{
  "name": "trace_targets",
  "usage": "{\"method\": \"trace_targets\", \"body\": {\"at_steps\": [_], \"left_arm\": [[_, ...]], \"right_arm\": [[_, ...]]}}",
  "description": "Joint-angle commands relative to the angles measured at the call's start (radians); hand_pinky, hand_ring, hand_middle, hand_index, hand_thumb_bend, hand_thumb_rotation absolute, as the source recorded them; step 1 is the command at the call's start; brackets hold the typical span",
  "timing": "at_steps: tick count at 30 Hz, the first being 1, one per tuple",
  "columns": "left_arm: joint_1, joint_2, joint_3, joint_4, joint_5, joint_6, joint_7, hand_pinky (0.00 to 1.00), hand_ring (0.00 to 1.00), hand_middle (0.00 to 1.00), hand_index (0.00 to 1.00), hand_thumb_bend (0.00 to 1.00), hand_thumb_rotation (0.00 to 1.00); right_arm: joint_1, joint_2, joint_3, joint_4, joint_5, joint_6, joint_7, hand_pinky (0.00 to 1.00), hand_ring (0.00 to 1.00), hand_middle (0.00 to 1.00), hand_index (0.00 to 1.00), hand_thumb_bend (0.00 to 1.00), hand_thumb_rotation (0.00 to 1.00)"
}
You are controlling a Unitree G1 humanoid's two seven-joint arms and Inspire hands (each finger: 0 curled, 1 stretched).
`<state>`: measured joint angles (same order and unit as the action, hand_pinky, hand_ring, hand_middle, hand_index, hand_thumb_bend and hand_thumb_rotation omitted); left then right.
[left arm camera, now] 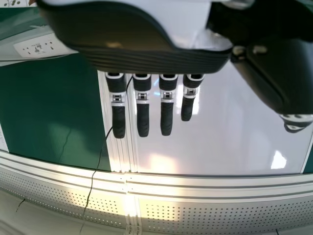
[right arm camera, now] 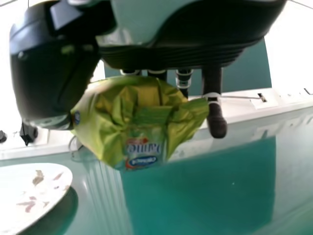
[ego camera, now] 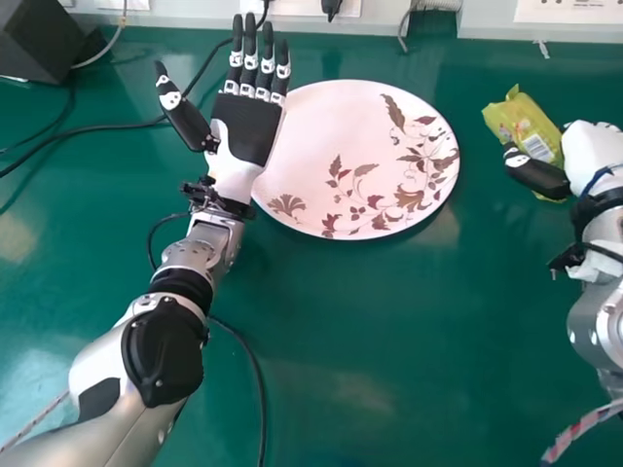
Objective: Pick up biscuit and place it in the plate
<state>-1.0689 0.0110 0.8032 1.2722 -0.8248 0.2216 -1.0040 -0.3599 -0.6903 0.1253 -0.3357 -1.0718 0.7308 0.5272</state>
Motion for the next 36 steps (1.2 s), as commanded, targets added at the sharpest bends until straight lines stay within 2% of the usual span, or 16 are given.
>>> {"method": "trace_targets", "body": {"at_steps": [1, 11, 20, 29, 36], "left_arm": [[-0.004, 0.000, -0.015, 0.002, 0.013, -0.010, -0.011, 0.68, 0.79, 0.83, 0.91, 0.98, 0.25], [-0.002, -0.006, -0.023, -0.001, 0.031, -0.024, -0.012, 0.70, 0.80, 0.84, 0.93, 0.97, 0.26], [0.000, -0.003, -0.045, -0.002, 0.054, -0.053, -0.019, 0.68, 0.77, 0.84, 0.93, 0.98, 0.27], [0.001, -0.003, -0.052, 0.000, 0.066, -0.080, -0.017, 0.70, 0.77, 0.83, 0.93, 0.98, 0.26], [0.000, -0.001, -0.054, 0.003, 0.069, -0.076, -0.019, 0.70, 0.76, 0.82, 0.92, 0.98, 0.25]], "right_arm": [[0.014, 0.003, -0.019, -0.035, -0.019, -0.009, -0.008, 0.16, 0.07, 0.48, 0.48, 0.50, 0.00], [0.027, 0.026, -0.041, -0.089, -0.045, -0.031, 0.005, 0.17, 0.11, 0.48, 0.48, 0.50, 0.00], [0.041, 0.067, -0.055, -0.139, -0.056, -0.088, -0.029, 0.16, 0.13, 0.48, 0.48, 0.50, 0.00], [0.052, 0.111, -0.067, -0.160, -0.067, -0.140, -0.086, 0.16, 0.15, 0.48, 0.48, 0.50, 0.00], [0.064, 0.136, -0.082, -0.171, -0.055, -0.196, -0.135, 0.16, 0.16, 0.48, 0.48, 0.50, 0.00]]}}
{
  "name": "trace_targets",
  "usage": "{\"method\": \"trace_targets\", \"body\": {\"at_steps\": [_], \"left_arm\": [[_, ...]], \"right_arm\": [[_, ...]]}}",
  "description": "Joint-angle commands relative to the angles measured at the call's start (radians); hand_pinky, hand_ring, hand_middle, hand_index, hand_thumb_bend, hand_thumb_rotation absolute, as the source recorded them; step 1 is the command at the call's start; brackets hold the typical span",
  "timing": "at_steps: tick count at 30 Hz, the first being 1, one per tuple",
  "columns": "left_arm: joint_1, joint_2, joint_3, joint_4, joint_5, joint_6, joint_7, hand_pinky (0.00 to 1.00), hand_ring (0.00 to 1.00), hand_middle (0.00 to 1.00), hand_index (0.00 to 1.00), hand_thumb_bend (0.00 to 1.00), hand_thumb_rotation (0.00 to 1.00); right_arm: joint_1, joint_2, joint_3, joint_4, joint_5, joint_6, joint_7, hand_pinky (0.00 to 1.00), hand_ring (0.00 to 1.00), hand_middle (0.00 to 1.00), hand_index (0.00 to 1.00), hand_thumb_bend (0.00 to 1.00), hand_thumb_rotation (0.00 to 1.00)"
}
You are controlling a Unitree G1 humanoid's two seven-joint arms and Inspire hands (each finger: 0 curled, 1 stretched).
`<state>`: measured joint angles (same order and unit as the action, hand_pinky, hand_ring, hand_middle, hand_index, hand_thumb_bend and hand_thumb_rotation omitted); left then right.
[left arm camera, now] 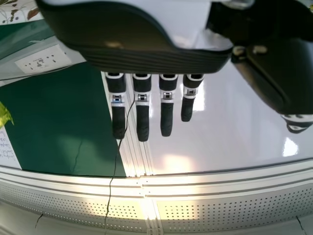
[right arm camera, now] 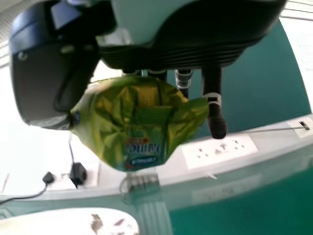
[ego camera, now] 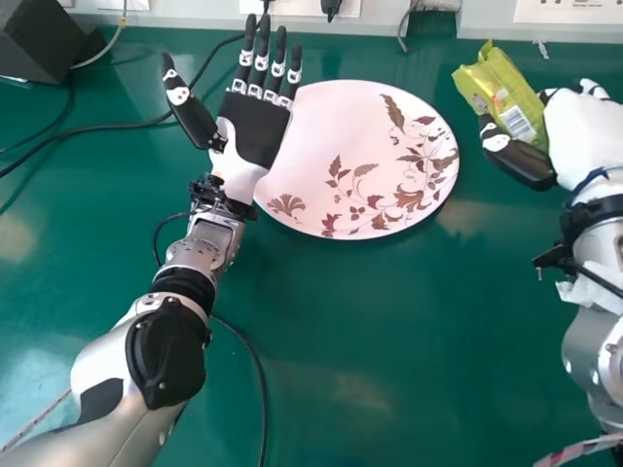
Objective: Pick up biscuit and place it in the plate
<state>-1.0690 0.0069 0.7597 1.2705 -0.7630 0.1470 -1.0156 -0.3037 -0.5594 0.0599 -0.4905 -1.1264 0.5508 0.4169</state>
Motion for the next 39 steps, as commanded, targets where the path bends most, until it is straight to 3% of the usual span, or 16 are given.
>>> {"method": "trace_targets", "body": {"at_steps": [1, 22, 39], "left_arm": [[0.001, 0.002, -0.011, 0.004, 0.009, -0.004, -0.006, 0.70, 0.76, 0.82, 0.92, 0.98, 0.25], [0.003, 0.004, -0.015, 0.007, 0.017, -0.005, -0.014, 0.76, 0.76, 0.81, 0.94, 0.97, 0.24], [0.005, 0.006, -0.021, 0.008, 0.022, -0.006, -0.027, 0.72, 0.75, 0.81, 1.00, 0.92, 0.36]], "right_arm": [[0.010, 0.008, -0.018, -0.016, -0.001, -0.025, -0.032, 0.16, 0.17, 0.48, 0.48, 0.50, 0.00], [0.022, 0.023, -0.049, 0.061, 0.102, -0.186, -0.117, 0.17, 0.20, 0.48, 0.48, 0.50, 0.00], [0.018, 0.020, -0.048, 0.168, 0.208, -0.333, -0.261, 0.16, 0.21, 0.48, 0.48, 0.50, 0.00]]}}
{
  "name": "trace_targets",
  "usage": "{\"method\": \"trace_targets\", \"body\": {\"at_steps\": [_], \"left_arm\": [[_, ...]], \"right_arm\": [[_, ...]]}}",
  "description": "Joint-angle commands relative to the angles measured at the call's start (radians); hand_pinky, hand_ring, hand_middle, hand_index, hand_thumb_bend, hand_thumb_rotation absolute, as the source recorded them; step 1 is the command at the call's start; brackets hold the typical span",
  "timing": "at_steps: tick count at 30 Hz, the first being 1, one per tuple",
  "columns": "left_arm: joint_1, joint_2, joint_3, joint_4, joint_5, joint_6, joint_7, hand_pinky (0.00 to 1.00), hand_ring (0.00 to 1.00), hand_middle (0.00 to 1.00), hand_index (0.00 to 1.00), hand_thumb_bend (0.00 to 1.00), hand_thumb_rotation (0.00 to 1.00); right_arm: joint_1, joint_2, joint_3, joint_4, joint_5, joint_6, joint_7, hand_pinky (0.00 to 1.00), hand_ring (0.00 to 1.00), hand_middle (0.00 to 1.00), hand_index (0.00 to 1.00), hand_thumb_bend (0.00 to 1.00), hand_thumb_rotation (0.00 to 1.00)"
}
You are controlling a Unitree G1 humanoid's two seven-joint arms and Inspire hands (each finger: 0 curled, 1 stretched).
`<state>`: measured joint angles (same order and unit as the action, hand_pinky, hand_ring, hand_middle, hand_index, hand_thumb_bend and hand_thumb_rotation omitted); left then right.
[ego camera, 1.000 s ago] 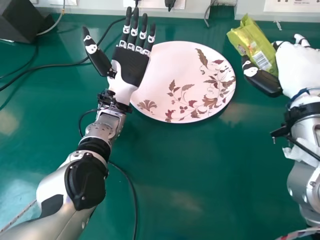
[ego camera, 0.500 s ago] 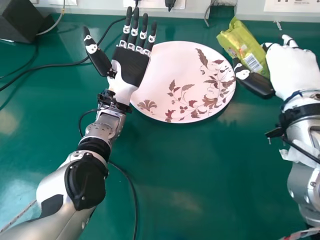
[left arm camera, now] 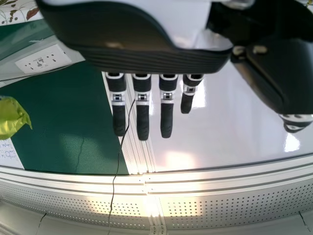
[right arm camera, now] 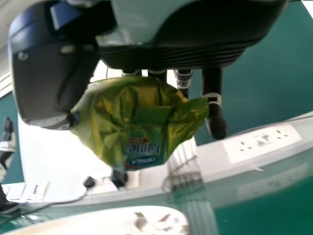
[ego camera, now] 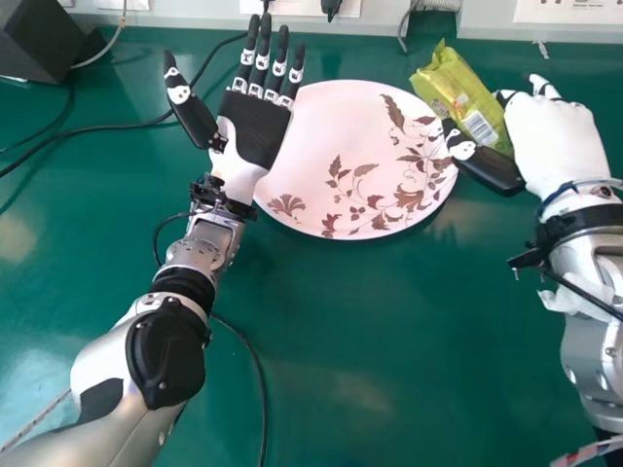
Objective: Pick up biscuit and place it in the plate
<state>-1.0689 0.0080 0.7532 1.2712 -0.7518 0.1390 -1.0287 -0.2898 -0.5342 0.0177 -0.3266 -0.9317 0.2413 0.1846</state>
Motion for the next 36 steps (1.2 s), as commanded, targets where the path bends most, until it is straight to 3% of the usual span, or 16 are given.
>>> {"method": "trace_targets", "body": {"at_steps": [1, 9, 18, 28, 36], "left_arm": [[0.004, 0.005, -0.014, 0.008, 0.012, 0.001, -0.015, 0.73, 0.75, 0.81, 1.00, 0.91, 0.36], [0.004, 0.005, -0.010, 0.009, 0.010, 0.004, -0.011, 0.74, 0.76, 0.83, 0.98, 0.91, 0.40], [0.004, 0.005, -0.014, 0.010, 0.014, -0.004, -0.023, 0.73, 0.75, 0.81, 0.95, 0.92, 0.42], [0.003, 0.006, -0.011, 0.011, 0.010, -0.004, -0.014, 0.72, 0.75, 0.80, 0.95, 0.92, 0.39], [0.002, 0.009, -0.008, 0.013, 0.007, 0.003, -0.014, 0.74, 0.75, 0.81, 0.95, 0.92, 0.37]], "right_arm": [[0.003, -0.007, -0.006, 0.010, 0.021, -0.035, -0.034, 0.16, 0.21, 0.48, 0.48, 0.50, 0.00], [-0.004, -0.016, 0.000, 0.056, 0.062, -0.091, -0.051, 0.16, 0.22, 0.48, 0.48, 0.50, 0.00], [-0.020, -0.028, 0.023, 0.148, 0.105, -0.210, -0.111, 0.16, 0.21, 0.48, 0.48, 0.50, 0.00], [-0.043, -0.030, 0.053, 0.232, 0.129, -0.297, -0.144, 0.16, 0.22, 0.48, 0.48, 0.50, 0.00], [-0.073, -0.022, 0.087, 0.278, 0.142, -0.318, -0.133, 0.16, 0.23, 0.47, 0.48, 0.50, 0.00]]}}
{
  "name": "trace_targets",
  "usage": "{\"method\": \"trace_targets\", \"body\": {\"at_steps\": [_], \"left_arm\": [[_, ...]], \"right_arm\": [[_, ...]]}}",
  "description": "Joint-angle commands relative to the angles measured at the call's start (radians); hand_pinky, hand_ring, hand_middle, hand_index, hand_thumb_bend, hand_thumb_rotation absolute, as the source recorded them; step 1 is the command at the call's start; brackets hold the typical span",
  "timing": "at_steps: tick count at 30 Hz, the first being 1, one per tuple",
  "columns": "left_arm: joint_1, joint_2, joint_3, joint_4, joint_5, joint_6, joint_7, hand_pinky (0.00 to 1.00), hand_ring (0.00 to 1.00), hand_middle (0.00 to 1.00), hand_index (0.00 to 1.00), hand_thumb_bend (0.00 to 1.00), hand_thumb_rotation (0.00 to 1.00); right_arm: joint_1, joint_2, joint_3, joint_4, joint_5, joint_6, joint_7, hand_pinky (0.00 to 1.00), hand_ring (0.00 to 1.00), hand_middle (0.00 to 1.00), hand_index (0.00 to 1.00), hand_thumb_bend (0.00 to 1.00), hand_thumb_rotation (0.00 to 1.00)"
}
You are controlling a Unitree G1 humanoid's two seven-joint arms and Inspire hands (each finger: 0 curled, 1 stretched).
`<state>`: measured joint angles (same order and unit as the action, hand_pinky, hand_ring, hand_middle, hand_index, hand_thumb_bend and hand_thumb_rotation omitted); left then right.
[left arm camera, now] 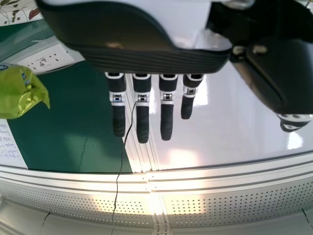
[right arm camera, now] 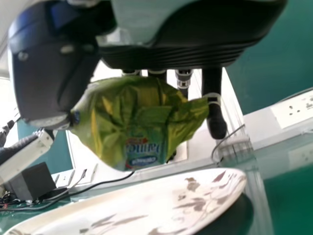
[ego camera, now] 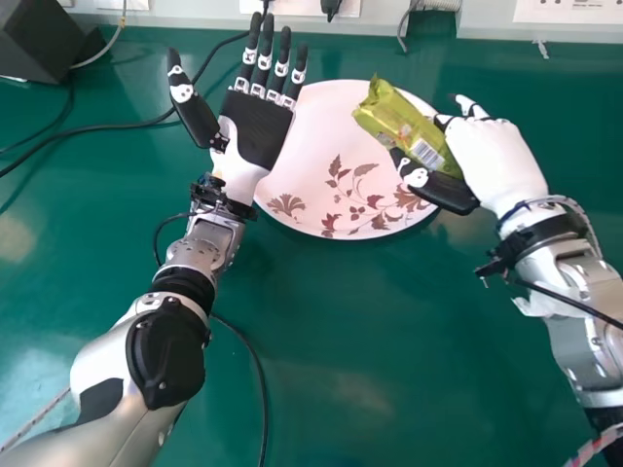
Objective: Pick up biscuit and place it in the plate
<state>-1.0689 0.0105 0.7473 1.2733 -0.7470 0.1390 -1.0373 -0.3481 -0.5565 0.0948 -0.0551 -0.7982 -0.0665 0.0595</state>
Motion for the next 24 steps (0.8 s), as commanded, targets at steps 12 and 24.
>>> {"method": "trace_targets", "body": {"at_steps": [12, 24], "left_arm": [[0.002, 0.010, -0.001, 0.010, 0.000, 0.013, 0.004, 0.73, 0.76, 0.81, 0.94, 0.92, 0.36], [0.004, 0.007, -0.002, 0.011, 0.000, 0.011, -0.017, 0.73, 0.76, 0.82, 0.94, 0.92, 0.35]], "right_arm": [[-0.079, 0.006, 0.069, 0.109, 0.014, -0.048, -0.020, 0.16, 0.23, 0.47, 0.48, 0.50, 0.00], [-0.151, 0.020, 0.124, 0.234, -0.011, -0.054, -0.058, 0.17, 0.23, 0.47, 0.48, 0.50, 0.00]]}}
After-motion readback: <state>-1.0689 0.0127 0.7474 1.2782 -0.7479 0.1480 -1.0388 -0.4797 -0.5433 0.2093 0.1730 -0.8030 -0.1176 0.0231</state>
